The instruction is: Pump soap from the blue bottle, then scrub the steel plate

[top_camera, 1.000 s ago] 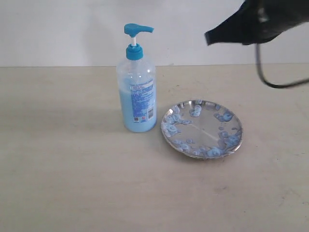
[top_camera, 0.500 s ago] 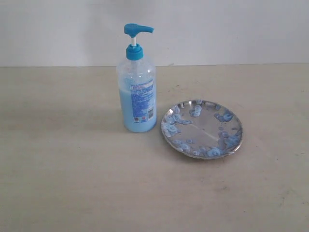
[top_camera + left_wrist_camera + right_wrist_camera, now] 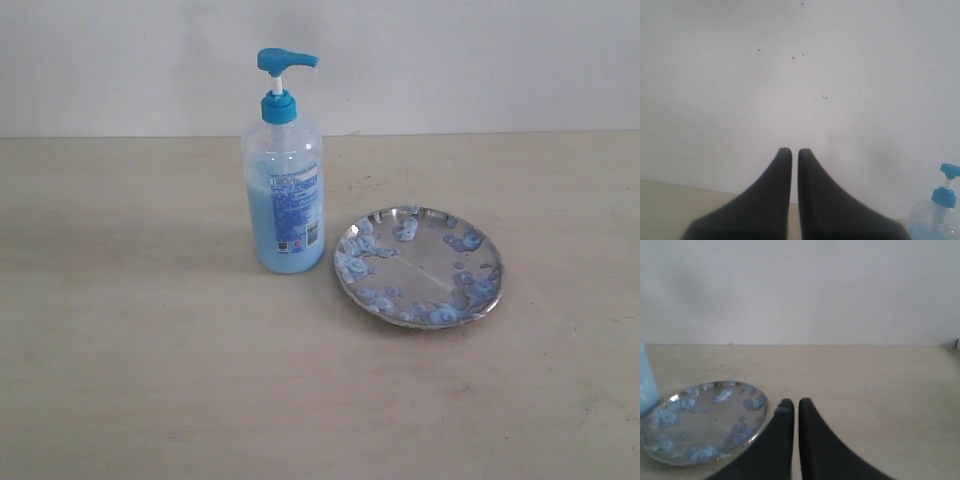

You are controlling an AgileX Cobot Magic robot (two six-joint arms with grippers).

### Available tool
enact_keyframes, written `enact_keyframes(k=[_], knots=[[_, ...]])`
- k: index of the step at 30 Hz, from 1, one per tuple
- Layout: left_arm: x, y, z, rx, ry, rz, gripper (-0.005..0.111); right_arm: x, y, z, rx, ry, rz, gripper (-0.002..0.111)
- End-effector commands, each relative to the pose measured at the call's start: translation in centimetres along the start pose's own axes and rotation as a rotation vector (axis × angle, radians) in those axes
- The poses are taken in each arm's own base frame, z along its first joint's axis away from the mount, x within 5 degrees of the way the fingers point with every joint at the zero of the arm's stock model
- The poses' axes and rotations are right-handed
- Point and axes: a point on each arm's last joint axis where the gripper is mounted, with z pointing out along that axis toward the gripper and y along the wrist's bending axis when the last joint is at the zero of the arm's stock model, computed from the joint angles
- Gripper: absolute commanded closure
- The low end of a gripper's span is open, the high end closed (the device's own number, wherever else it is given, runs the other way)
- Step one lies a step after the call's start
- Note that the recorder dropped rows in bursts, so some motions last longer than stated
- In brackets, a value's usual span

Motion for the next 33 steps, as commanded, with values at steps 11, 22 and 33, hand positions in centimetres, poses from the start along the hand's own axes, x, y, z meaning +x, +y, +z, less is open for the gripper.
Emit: enact_keyframes(k=[11,22,33], knots=[[-0.1,0.0,0.0,-0.001,-0.006,-0.011,0.103,1.7,0.3,-0.7,-0.003,0.145,-0.092,0.108],[-0.1,0.0,0.0,-0.001,-0.006,-0.011,0.103,1.8,0.3,-0.7,-0.007,0.158,-0.033,0.108],[-0.2,-0.1,0.0,0.006,-0.006,-0.011,0.103,1.8,0.3,-0.7,-0.007,0.158,-0.033,0.108]])
